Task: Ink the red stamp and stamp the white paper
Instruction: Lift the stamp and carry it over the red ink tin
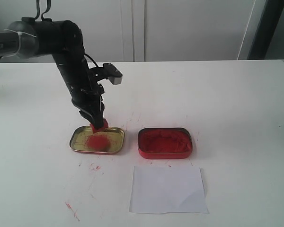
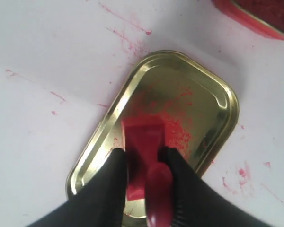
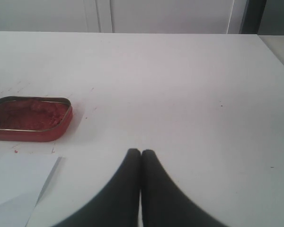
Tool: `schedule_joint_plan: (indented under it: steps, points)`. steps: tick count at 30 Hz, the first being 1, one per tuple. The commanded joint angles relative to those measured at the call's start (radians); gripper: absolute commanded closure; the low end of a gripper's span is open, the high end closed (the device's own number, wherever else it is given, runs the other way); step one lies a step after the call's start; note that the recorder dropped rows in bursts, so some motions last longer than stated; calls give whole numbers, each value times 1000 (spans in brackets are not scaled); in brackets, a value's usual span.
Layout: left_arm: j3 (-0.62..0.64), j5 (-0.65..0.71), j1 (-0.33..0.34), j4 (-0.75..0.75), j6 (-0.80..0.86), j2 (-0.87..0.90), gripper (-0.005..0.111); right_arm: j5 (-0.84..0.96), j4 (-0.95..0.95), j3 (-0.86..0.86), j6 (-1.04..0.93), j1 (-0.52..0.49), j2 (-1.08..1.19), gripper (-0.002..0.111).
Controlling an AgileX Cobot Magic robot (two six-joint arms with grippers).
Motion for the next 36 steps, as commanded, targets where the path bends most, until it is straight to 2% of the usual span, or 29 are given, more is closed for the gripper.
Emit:
schedule_joint_plan:
  steps: [1,7,12,20,30,36]
  points:
    - [3,27,-9,-21,-62,-60,107,-14,-2,5,2,-4,-5,108]
    - [-33,70,-77,-14,-63,-74,107,-14,-2,5,20,-4,-5,108]
    - [-104,66,-158,-12,-65,-72,107,-14,-2,5,24,-4,-5,108]
    - [-229,78,-249,-3,-111,-3,107,-14,-2,5,24,-4,-5,108]
    - [-432,212,-299,25,-144,190,107,-14,-2,5,24,-4,-5,108]
    - [-475,218,-315,88,-172,252,107,-14,-2,5,24,-4,-5,108]
